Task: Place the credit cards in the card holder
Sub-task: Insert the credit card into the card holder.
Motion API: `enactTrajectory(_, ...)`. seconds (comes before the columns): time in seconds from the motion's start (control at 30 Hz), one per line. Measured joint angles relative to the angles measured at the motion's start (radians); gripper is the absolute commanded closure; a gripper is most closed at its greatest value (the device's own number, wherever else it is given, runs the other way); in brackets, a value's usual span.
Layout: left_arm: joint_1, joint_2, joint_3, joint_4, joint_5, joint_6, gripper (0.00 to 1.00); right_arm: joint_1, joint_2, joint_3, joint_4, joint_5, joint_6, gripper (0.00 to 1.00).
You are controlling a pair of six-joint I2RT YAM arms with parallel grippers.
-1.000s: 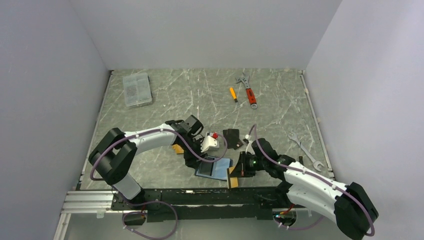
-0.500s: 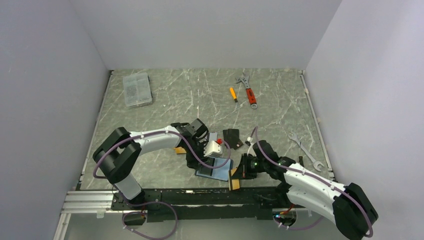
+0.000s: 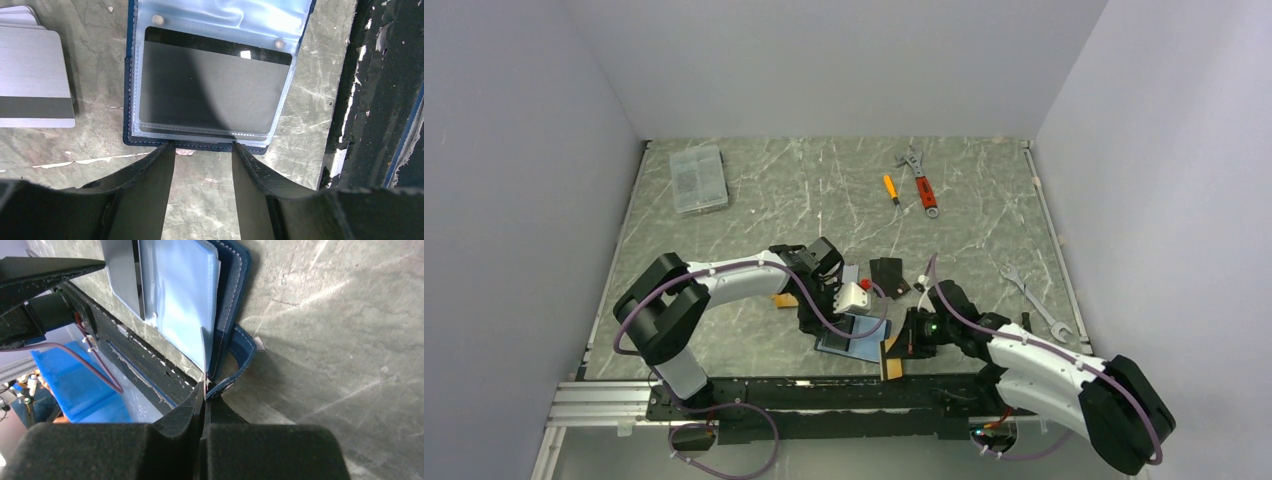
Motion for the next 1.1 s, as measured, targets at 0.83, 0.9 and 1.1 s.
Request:
enactTrajectory(0.83,0.0,0.002,0.0,0.004,-0.015,0.033,0.58,-0.085,-0.068,0.016,-0.044,-0.005,-0.031,1.0)
enactTrajectory(0.9,0.0,0.002,0.002,0.002,-0.016,0.033,0.58,-0.087,-0.056,0.015,-0.05,-0.005,-0.032,1.0)
enactTrajectory(1.1,0.0,0.005,0.006,0.0,-0.017,0.033,0.6,-0.087,-0.019,0.015,-0.048,-0.018,-0.048,1.0)
